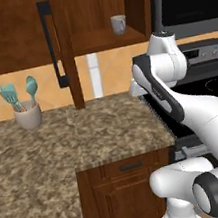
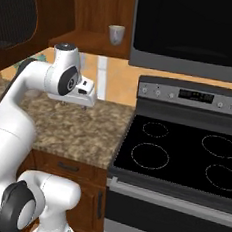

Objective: Gather all objects into one cabinet and sort the glasses and bowls to opposite sides.

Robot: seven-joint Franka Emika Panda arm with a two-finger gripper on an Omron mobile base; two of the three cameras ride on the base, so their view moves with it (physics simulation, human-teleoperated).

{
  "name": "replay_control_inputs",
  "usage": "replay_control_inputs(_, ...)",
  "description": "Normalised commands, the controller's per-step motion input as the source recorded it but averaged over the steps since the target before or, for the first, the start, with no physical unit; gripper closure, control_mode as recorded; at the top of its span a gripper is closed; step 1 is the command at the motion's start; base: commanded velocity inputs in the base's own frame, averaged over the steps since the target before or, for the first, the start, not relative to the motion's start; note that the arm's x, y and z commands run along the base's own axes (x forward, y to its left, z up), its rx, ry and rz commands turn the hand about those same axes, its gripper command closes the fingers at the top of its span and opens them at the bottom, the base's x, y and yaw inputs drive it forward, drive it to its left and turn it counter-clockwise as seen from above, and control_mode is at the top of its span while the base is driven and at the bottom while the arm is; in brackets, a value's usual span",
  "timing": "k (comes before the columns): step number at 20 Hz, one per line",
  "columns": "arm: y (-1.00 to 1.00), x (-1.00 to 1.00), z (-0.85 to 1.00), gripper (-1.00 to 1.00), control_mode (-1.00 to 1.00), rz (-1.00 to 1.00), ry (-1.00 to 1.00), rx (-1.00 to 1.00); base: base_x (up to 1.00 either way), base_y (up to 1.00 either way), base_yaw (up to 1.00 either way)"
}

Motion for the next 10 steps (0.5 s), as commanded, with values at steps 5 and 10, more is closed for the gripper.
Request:
replay_control_inputs(5, 0.00, 0.00, 0.00, -1.00, 1.00, 0.00, 0.00, 0.00, 0.99, 0.14, 0.00)
replay_control_inputs(10, 0.00, 0.00, 0.00, -1.00, 1.00, 0.00, 0.00, 0.00, 0.65, 0.77, -0.09)
